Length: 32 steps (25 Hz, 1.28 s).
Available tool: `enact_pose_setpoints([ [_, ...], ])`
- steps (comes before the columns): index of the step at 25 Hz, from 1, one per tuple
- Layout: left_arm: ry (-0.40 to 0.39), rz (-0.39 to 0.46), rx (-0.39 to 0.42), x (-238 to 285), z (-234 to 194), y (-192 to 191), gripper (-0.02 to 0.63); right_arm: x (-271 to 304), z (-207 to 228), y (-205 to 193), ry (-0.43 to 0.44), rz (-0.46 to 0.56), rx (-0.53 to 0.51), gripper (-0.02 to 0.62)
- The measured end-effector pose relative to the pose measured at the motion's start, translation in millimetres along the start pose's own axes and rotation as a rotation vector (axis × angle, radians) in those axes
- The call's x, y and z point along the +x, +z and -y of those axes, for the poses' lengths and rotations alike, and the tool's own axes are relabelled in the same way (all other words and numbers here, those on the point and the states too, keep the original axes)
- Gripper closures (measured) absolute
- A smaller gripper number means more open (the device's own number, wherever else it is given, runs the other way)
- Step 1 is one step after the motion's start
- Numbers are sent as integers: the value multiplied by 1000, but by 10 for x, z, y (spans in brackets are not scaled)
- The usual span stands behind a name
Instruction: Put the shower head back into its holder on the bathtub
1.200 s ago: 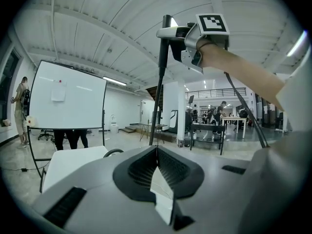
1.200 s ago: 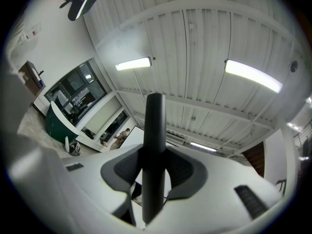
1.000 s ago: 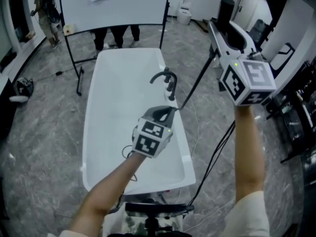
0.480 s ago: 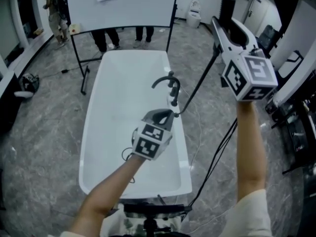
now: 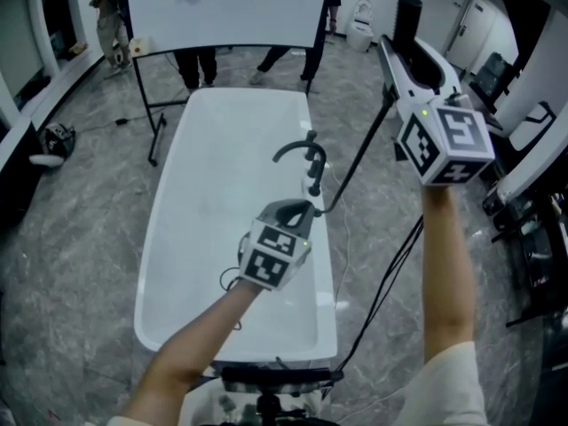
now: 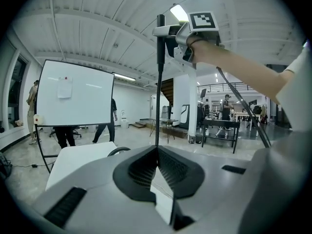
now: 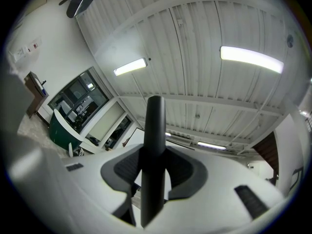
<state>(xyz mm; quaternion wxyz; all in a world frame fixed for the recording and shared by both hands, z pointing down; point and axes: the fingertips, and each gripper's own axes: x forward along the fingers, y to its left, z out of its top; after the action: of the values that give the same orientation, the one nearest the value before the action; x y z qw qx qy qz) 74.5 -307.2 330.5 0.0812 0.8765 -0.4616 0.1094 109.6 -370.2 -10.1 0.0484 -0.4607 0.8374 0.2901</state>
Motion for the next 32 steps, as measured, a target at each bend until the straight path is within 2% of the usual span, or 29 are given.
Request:
enact_pose_setpoints([
  [7,19,-14,-9,153,-72,-17,591,81,67,-221,13,-8,31,443],
  [16,33,-15,-22,268,-127,-31,591,185,218,4,5,72,48,443],
  [32,38,-44,-68,528,-257,-218,591,154,75,-1068,16,-77,88,443],
])
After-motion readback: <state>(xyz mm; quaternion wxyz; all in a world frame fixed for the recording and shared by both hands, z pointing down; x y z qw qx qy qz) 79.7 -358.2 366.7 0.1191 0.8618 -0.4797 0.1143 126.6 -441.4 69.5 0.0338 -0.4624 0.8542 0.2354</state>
